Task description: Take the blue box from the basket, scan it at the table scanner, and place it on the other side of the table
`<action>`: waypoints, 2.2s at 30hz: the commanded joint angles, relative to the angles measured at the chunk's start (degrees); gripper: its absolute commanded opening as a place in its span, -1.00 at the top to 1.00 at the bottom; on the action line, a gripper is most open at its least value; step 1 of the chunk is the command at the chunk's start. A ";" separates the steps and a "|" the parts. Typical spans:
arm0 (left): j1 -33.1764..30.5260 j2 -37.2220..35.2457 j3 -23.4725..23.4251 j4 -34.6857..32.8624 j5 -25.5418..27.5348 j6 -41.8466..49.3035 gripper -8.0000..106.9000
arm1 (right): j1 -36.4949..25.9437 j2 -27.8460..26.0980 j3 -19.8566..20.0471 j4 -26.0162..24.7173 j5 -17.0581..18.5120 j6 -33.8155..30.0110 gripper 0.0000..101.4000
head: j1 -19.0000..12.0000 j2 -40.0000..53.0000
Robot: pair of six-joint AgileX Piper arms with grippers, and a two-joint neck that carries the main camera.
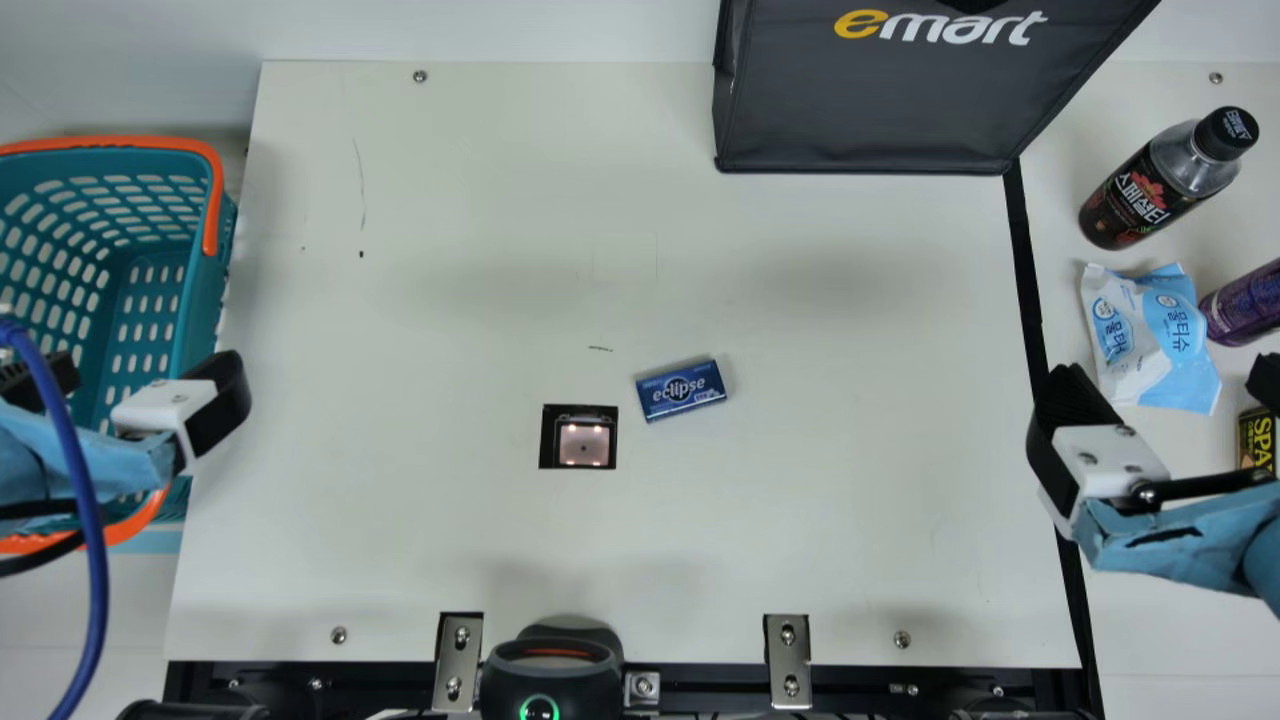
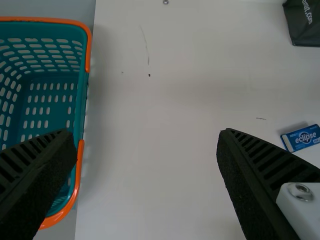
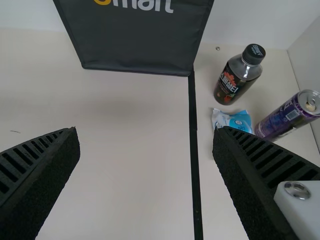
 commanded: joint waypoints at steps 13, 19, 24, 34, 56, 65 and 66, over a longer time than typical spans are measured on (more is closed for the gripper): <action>0.00 0.00 0.00 0.00 0.00 0.00 -0.71 | 1.76 10.28 -1.15 6.91 -5.05 -8.24 -0.87 | -1.66 0.00; 0.00 0.00 0.00 0.00 0.00 0.00 -0.71 | -2.17 16.03 -1.20 15.64 -5.55 -20.43 -0.87 | -1.66 0.00; 0.00 0.00 0.00 0.00 0.00 0.00 -0.71 | -4.71 20.57 -1.23 20.93 -4.30 -30.58 -0.87 | -1.66 0.00; 0.00 0.00 0.00 0.00 0.00 0.00 -0.71 | -3.86 26.97 -1.39 24.70 -0.96 -44.12 -0.87 | -1.66 0.00; 0.00 0.00 0.00 0.00 0.00 0.00 -0.71 | 15.30 36.37 -0.88 18.46 -1.59 -50.85 -0.87 | -1.66 0.00; 0.00 0.00 0.00 0.00 0.00 0.00 -0.71 | 21.44 40.16 -0.83 17.78 -2.47 -52.02 -0.87 | -1.66 0.00; 0.00 0.00 0.00 0.00 0.00 0.00 -0.71 | 22.05 40.55 -0.78 17.67 -2.58 -52.44 -0.87 | -1.66 0.00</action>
